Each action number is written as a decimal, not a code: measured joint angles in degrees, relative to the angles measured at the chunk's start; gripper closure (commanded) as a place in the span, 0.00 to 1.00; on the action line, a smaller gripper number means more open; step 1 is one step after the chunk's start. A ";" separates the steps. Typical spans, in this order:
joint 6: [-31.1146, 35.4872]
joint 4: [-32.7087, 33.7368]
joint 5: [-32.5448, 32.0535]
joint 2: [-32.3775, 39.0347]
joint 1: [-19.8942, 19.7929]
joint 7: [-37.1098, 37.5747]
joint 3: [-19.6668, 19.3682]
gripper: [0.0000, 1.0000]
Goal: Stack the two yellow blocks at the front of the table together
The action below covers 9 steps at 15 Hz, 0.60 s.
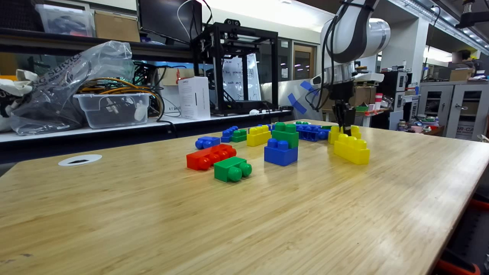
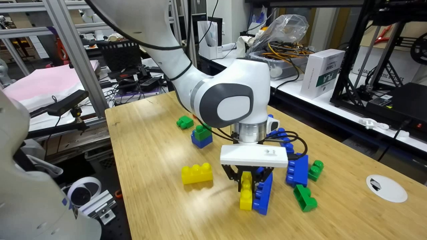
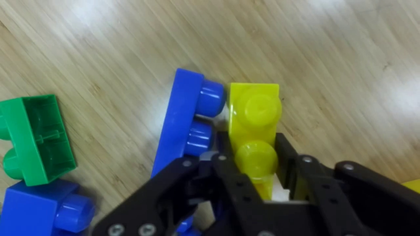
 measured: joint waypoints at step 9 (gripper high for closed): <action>-19.28 1.95 0.94 -10.47 0.27 13.49 0.09 0.90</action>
